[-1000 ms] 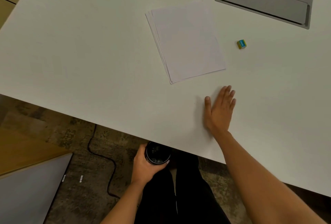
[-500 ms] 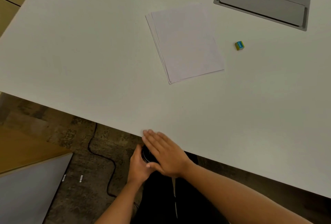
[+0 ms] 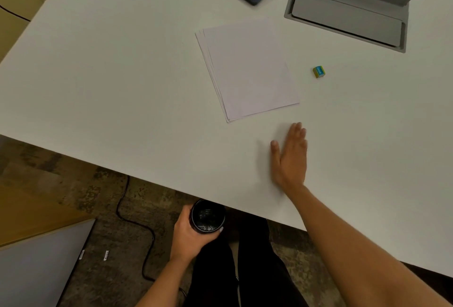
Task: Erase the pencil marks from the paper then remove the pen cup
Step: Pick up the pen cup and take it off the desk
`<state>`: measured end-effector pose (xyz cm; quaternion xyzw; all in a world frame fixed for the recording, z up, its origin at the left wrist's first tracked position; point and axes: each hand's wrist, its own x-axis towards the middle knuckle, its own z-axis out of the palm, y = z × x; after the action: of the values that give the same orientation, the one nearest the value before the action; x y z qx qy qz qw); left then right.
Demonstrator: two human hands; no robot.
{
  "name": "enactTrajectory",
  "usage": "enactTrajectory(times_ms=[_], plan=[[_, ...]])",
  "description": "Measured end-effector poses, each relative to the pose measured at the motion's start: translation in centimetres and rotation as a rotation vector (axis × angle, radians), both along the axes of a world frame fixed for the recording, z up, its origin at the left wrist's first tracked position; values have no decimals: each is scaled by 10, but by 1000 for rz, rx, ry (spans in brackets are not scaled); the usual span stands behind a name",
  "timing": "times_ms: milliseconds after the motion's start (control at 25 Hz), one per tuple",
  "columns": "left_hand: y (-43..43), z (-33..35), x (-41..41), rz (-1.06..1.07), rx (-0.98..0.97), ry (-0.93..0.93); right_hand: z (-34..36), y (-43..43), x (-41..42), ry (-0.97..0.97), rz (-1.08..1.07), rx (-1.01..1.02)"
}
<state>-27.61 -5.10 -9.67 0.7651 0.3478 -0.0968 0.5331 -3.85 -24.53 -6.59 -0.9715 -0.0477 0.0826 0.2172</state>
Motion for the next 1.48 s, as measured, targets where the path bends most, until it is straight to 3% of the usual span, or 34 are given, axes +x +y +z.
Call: enactTrajectory(times_ms=[80, 160, 320, 480, 560, 680, 760, 960, 1040, 1120, 1240, 1320, 1400, 1480], plan=[[0, -2, -1, -1, 1, 2, -6, 4, 10, 64, 5, -130], [0, -3, -1, 1, 4, 3, -6, 24, 1, 54, 260, -181], [-1, -4, 1, 14, 6, 24, 1, 53, -65, 67, 798, -130], [0, -5, 5, -4, -28, 48, 13, 48, -98, 103, 1048, -9], [1, -3, 7, -16, -23, 50, 10, 37, -75, 46, 852, 2], [1, -2, 9, -26, -30, 55, 7, 23, -34, 65, 439, -147], [1, -3, 10, -24, -35, 64, 3, 31, -39, 50, 494, -194], [3, -3, 13, -18, -43, 50, 9, 61, -112, 89, 948, -66], [6, -1, 14, -15, -31, 35, 15, 63, -120, 76, 1016, -38], [8, -1, 14, -2, -40, 36, 16, 55, -104, 77, 863, 47], [10, 0, 13, -17, -24, 27, 7, 28, -50, -28, 384, -30], [10, -2, 11, -20, -24, 23, 2, 10, -15, 15, 98, -75], [12, -4, 9, -18, -22, 42, 1, 15, -7, 59, 44, -144], [14, -4, 8, -16, -22, 56, 2, 39, -22, 51, 244, -164]])
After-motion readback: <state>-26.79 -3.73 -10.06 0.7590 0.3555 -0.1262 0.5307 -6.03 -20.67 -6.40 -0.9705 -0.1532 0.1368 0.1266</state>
